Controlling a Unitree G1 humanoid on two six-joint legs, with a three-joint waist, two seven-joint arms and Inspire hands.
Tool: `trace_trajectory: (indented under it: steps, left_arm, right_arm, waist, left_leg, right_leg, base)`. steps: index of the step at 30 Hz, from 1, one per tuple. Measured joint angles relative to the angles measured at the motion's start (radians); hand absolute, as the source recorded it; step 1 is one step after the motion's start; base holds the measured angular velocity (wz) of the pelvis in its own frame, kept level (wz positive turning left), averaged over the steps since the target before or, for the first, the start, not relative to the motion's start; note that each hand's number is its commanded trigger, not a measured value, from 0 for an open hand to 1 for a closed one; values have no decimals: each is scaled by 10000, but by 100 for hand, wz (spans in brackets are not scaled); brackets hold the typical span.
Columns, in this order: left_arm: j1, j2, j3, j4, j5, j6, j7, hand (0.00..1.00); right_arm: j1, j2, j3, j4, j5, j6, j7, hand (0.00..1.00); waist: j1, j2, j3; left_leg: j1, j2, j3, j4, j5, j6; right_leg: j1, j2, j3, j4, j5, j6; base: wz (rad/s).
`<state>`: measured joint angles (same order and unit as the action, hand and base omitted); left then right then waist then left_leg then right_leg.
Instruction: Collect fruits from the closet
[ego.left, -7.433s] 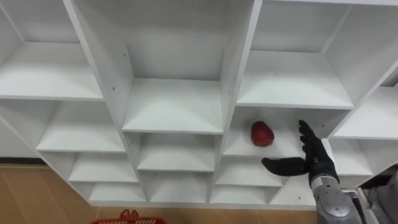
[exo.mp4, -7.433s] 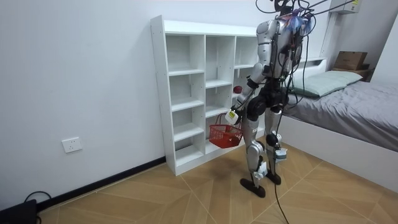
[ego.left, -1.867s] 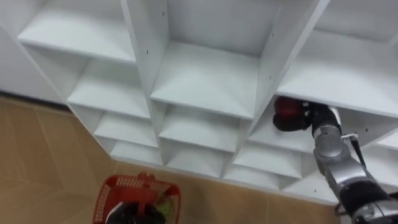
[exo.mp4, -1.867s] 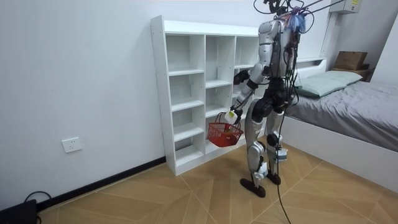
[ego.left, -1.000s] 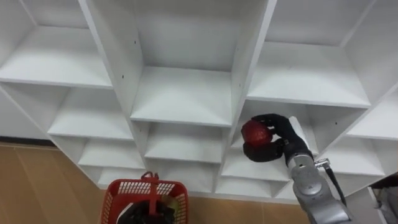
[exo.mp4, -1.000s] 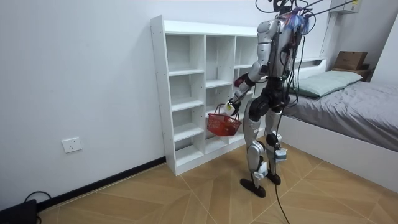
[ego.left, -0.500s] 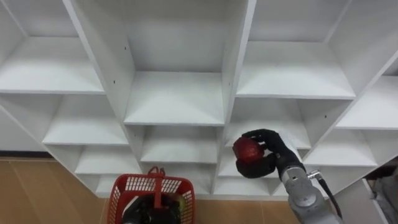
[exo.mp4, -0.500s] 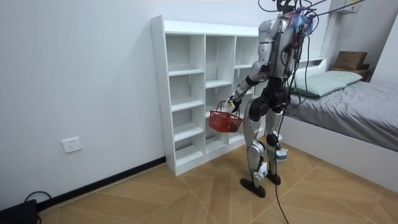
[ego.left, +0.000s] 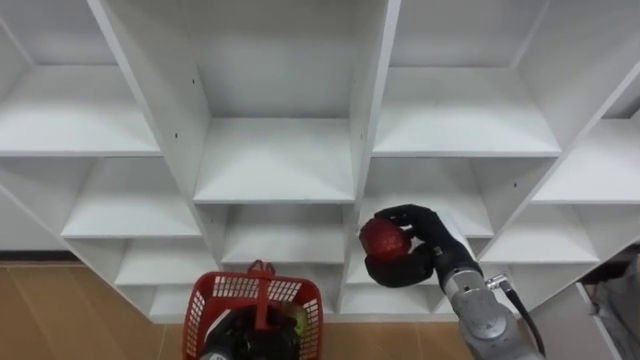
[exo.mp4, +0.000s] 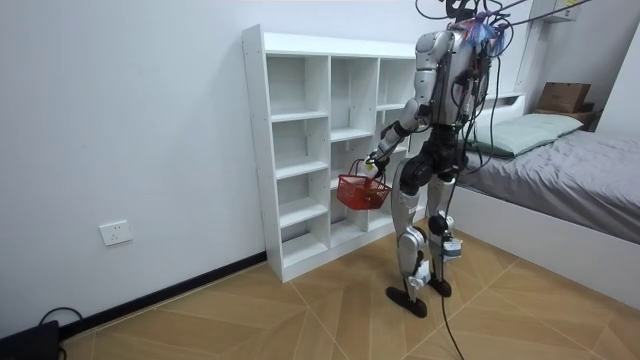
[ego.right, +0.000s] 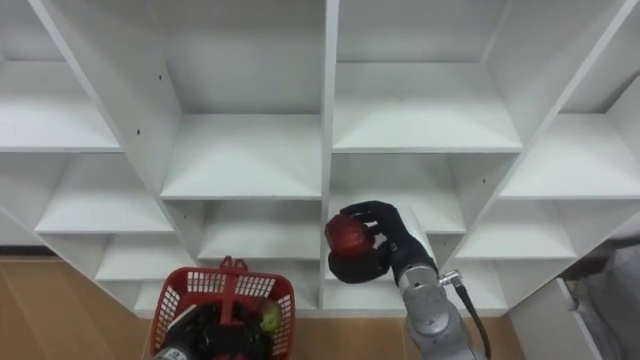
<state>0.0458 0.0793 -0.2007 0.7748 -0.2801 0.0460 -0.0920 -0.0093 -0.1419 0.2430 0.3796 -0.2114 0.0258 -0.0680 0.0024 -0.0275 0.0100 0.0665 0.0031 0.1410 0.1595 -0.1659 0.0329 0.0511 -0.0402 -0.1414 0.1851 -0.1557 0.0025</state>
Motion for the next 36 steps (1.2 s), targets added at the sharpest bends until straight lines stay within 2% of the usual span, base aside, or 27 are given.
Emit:
trace_trajectory:
  steps: [6, 11, 14, 17, 19, 22, 32, 36]
  left_arm:
    - [-7, -113, -8, -120, -4, -1, -36, 100]
    - [-11, -150, -39, -176, -14, -6, -34, 100]
    - [-11, -134, -128, -175, -12, -5, 5, 100]
    - [-11, -130, -310, -176, -12, -5, 10, 100]
    - [-11, -131, -434, -176, -5, -5, 8, 100]
    - [-11, -139, -556, -176, -5, -5, 3, 100]
    - [-19, -73, -779, -176, -3, -5, -33, 100]
    - [-19, -76, -786, -172, -3, -4, -37, 100]
  right_arm:
    - [3, 46, 104, -115, -48, 0, 335, 100]
    - [14, 139, 209, -81, -21, 0, 378, 100]
    - [116, 143, 303, -77, -11, 1, 384, 100]
    - [209, 150, 494, -60, -8, 136, 511, 100]
    - [214, 174, 529, 31, 17, 205, 669, 100]
    - [224, 174, 529, 66, 18, 216, 725, 100]
    - [222, 178, 974, 837, -4, 232, 894, 100]
    - [222, 173, 1174, 1016, -35, 393, 1138, 100]
  waist:
    - [20, 71, -78]
    - [24, 84, -80]
    - [40, 80, -70]
    - [51, 76, -24]
    - [58, 59, 36]
    - [76, 11, 70]
    - [130, 10, 66]
    - [204, 15, 60]
  left_leg:
    - [1, 2, 5, 0, 0, 0]
    - [22, 7, 6, 0, 0, 0]
    - [24, 6, 6, -2, -2, 1]
    - [24, 8, 6, -2, -8, -3]
    - [6, 7, 8, -2, -12, -4]
    - [-14, 12, 9, -2, -30, -9]
    - [-25, 24, 20, 2, -71, -19]
    - [-30, 27, 20, 31, -78, -18]
  right_leg:
    - [5, -1, 0, 5, 0, 0]
    - [21, 5, 5, 14, 1, -1]
    - [20, 3, 3, 15, 1, -1]
    - [14, 7, 6, 15, 1, -1]
    - [-3, 7, 7, 12, 1, -1]
    - [-15, 15, 8, -3, 0, -1]
    - [-15, 27, 13, -25, -2, 3]
    - [-8, 29, 13, -26, -2, 2]
  base:
    - [0]
    - [0]
    - [0]
    - [0]
    - [0]
    - [0]
    - [0]
    - [0]
